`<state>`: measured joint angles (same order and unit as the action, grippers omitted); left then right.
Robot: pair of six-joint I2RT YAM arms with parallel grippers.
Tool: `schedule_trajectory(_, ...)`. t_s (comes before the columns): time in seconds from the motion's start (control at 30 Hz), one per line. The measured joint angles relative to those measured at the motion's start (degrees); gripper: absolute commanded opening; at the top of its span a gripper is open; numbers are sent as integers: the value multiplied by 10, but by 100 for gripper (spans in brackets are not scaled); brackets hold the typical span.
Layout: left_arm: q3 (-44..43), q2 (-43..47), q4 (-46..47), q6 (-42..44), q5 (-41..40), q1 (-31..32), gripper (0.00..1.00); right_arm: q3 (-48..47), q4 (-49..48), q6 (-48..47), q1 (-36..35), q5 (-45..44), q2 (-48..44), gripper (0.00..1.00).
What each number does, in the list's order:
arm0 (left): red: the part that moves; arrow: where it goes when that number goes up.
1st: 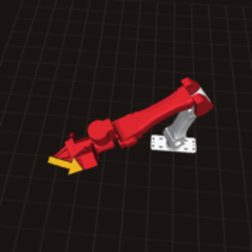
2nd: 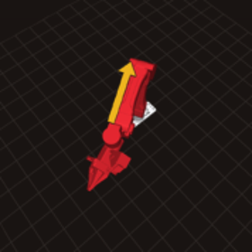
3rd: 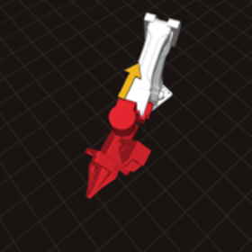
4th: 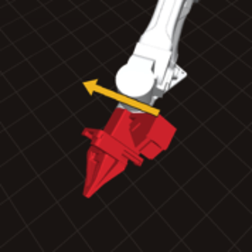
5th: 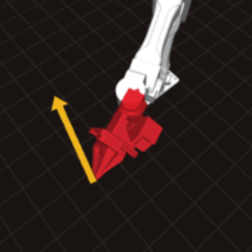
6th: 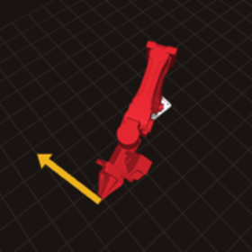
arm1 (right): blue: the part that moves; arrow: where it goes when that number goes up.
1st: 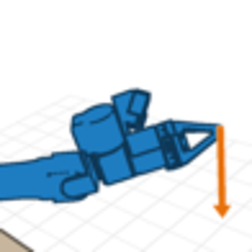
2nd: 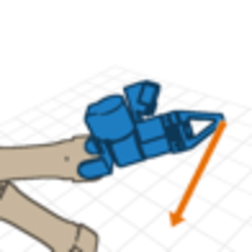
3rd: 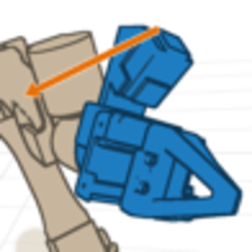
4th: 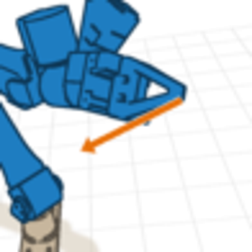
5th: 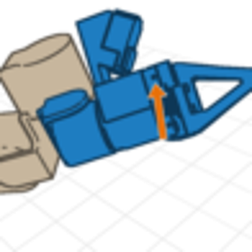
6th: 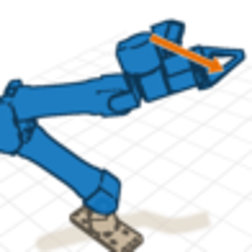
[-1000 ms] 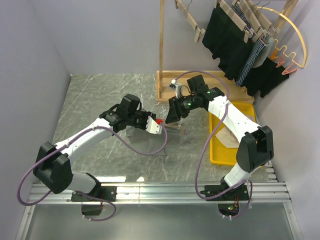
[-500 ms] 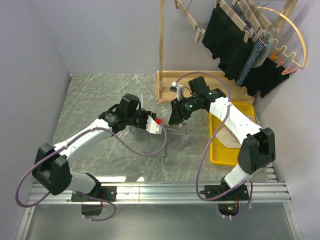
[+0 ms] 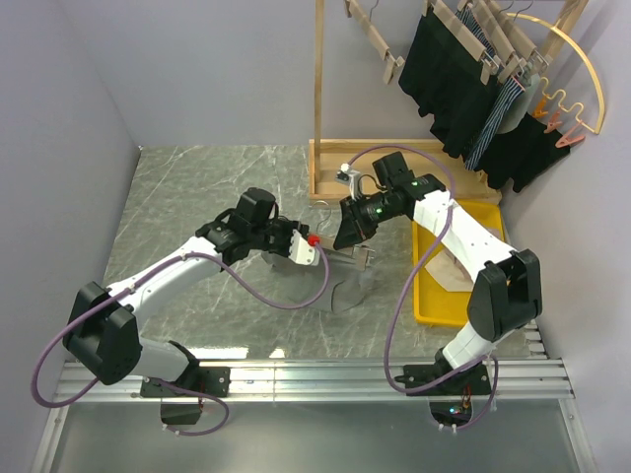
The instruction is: Clip the underwear to the hanger
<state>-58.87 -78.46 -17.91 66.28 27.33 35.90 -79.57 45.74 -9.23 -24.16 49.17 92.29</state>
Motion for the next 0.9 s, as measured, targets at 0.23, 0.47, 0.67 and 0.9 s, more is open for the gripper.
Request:
schedule_trajectory(0.23, 7, 0, 12, -15, -1, 2, 0, -6, 15, 3, 11, 27, 14, 0)
schedule_trajectory(0.47, 8, 0, 27, -25, -5, 2, 38, -8, 8, 15, 18, 29, 12, 0)
schedule_trajectory(0.67, 7, 3, 62, -61, -24, 1, 68, -8, 2, 29, 23, -7, 6, 0)
schedule_trajectory(0.9, -71, 2, 42, -175, -15, -34, 99, -10, 1, 39, 54, -92, -25, 0)
